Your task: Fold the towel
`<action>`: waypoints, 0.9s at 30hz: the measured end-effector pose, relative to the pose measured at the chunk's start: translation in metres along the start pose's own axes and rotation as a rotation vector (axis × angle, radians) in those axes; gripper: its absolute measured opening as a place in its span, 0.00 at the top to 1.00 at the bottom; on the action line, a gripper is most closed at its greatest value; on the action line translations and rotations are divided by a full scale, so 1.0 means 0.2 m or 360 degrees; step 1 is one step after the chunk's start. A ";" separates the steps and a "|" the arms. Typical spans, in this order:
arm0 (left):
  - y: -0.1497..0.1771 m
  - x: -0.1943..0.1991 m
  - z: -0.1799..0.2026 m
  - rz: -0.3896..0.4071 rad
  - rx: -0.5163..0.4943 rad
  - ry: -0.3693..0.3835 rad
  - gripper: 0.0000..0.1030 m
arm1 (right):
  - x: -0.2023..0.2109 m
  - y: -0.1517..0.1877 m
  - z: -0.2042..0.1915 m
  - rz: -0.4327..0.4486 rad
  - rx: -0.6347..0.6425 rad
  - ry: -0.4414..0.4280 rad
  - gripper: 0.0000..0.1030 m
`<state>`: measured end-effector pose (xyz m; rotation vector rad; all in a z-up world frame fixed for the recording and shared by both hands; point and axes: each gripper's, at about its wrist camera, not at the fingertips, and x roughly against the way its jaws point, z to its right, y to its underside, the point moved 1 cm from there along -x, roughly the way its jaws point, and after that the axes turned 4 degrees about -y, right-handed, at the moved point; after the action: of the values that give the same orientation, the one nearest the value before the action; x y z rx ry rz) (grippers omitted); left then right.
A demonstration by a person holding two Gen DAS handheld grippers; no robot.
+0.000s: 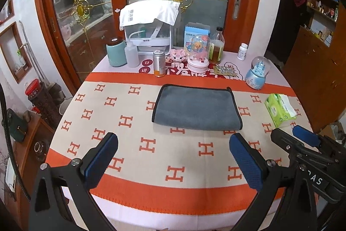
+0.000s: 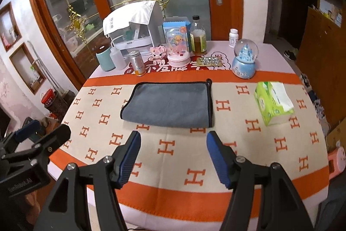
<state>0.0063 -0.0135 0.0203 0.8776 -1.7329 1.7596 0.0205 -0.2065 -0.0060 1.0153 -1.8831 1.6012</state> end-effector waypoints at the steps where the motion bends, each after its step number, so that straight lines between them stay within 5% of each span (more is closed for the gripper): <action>1: 0.01 0.01 0.00 -0.0002 -0.0008 0.0004 0.01 | 0.02 0.01 -0.01 0.0006 -0.0012 0.0009 0.38; 27: 0.06 0.00 -0.04 -0.0042 -0.0074 0.0042 0.01 | 0.09 0.11 -0.15 0.0011 -0.0030 0.0159 0.38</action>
<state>-0.0032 -0.0061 0.0137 0.8501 -1.7305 1.6994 -0.0108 -0.1805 -0.0001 0.9047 -1.8338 1.6046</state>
